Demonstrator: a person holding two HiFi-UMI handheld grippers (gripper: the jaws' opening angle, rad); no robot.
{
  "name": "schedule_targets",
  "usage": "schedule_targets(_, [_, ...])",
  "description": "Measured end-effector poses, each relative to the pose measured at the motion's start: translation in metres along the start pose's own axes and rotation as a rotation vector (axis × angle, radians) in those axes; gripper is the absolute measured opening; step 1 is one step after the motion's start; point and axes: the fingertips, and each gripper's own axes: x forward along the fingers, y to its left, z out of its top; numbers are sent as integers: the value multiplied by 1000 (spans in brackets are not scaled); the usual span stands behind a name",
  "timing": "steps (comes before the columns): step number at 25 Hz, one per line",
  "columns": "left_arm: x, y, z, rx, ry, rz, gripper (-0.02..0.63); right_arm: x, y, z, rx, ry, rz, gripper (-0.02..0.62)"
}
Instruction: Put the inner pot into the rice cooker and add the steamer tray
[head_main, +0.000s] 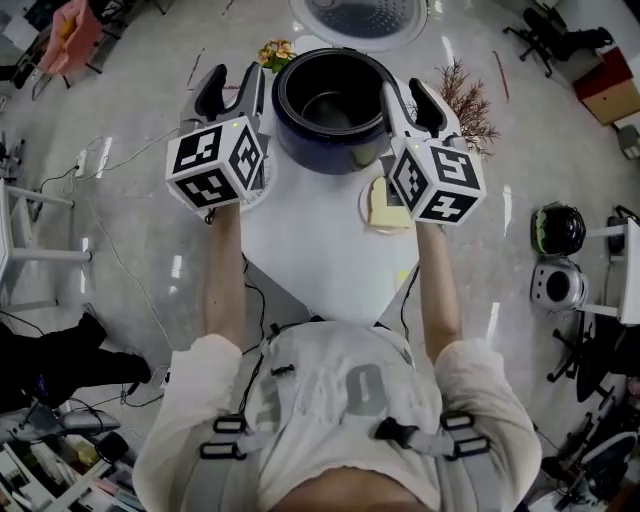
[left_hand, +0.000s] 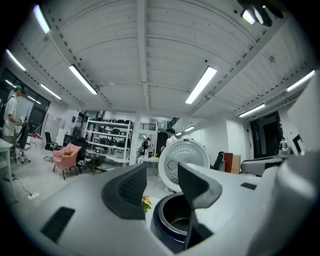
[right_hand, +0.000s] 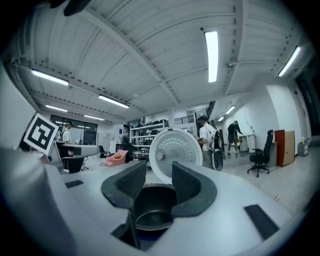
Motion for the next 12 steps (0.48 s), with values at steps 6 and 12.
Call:
schedule_targets(6, [-90,-6,44,36,-215,96,189,-42,60,16,-83,-107,95,169])
schedule_targets(12, [-168,-16,34,61,-245,195,184,-83,101,6,-20,-161,175,106])
